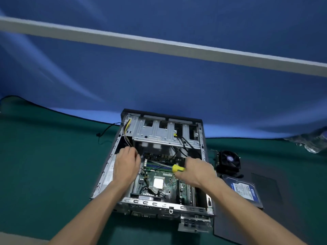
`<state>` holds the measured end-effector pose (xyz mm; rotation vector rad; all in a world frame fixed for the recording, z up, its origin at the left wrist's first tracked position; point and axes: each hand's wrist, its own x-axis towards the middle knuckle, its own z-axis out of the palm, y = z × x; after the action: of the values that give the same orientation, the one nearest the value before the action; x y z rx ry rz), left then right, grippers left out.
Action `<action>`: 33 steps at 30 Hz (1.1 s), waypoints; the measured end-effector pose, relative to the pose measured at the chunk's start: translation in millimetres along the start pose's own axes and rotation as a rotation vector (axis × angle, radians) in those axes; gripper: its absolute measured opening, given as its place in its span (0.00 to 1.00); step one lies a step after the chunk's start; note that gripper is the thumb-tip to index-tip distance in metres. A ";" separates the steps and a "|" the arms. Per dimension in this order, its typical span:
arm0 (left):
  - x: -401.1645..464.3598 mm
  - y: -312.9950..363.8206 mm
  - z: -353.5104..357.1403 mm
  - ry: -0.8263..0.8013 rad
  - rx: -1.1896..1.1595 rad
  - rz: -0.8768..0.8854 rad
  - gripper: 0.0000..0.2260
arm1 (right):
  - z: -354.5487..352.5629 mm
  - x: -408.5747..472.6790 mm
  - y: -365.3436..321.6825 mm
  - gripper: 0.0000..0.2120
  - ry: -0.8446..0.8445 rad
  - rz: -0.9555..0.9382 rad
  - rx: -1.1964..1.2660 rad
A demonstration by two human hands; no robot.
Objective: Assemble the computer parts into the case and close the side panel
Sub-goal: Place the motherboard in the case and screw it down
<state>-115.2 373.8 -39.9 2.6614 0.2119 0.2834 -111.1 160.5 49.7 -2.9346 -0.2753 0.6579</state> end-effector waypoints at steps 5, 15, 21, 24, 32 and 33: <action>-19.1 53.4 6.7 -0.059 -0.102 0.001 0.06 | 27.1 -23.0 66.8 0.15 0.161 -0.021 0.700; -45.1 176.1 50.7 -0.216 -0.111 0.078 0.14 | 63.6 -13.0 134.6 0.17 0.293 0.280 1.184; -40.4 209.8 85.6 -0.263 -0.013 0.059 0.20 | 97.1 -5.0 157.7 0.18 0.091 0.371 0.984; -37.5 212.6 93.7 -0.240 0.069 0.081 0.20 | 108.0 0.5 161.9 0.16 0.053 0.365 0.897; -41.7 216.1 102.7 -0.166 0.074 -0.018 0.16 | 120.1 28.2 158.1 0.09 0.010 0.230 0.453; -40.3 215.7 103.6 -0.170 0.096 -0.020 0.15 | 121.8 32.3 156.8 0.12 0.005 0.197 0.376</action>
<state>-108.0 131.3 -39.6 2.7587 0.2025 0.0405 -111.7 23.5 -97.6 -2.6185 0.1289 0.6445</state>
